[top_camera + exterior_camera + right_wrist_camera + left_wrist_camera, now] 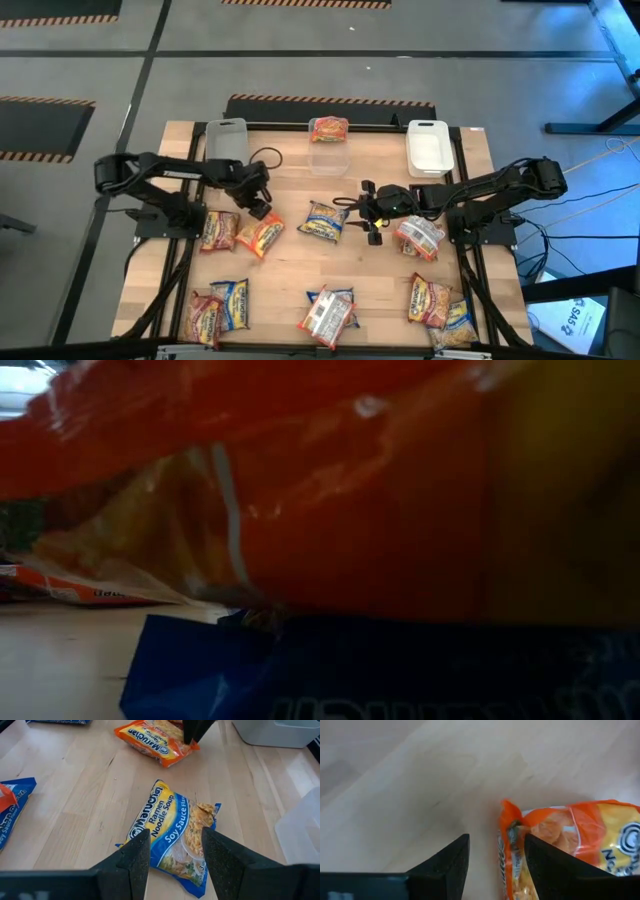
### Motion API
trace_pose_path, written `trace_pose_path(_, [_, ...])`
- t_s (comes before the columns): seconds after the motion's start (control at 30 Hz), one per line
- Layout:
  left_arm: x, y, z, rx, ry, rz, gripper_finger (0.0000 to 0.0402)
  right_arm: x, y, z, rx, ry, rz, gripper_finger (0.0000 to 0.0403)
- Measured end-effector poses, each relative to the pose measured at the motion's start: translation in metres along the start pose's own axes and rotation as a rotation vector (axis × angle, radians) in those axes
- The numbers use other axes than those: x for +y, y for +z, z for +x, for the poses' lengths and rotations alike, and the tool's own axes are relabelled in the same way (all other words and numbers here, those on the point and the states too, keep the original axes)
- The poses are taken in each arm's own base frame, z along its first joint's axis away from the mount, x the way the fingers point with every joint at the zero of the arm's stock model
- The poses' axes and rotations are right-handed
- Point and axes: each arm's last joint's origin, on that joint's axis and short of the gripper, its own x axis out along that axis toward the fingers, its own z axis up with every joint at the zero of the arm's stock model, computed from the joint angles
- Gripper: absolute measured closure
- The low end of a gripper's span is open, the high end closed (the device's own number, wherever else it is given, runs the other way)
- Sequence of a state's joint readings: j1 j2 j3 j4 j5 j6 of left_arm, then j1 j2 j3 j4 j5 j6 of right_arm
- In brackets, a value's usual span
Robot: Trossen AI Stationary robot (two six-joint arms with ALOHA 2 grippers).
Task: Sort Maruchan noodles
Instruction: Put the top left orange noodle into the transparent bin
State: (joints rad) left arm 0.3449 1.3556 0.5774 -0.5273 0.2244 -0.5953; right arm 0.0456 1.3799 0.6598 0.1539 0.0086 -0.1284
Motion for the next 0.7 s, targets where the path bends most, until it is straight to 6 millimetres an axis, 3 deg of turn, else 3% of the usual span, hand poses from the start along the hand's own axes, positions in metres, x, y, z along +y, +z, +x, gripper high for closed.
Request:
trace_pose_path(0.2, [-0.006,0.003,0.014,0.025,-0.007,0.052,0.0234,0.0,0.0,0.0,-0.001,-0.001,0.0,0.0237])
trace_pose_path(0.3, [-0.007,0.003,0.016,0.011,0.004,0.081,0.027,0.0,0.0,0.0,-0.001,-0.002,0.0,0.0237])
trace_pose_path(0.5, [-0.006,0.005,0.017,-0.012,0.016,0.113,0.0383,0.0,0.0,0.0,-0.004,-0.004,0.0,0.0237])
trace_pose_path(0.7, [-0.008,0.006,0.014,-0.056,0.004,0.138,0.0399,0.0,0.0,0.0,-0.003,-0.004,0.0,0.0237])
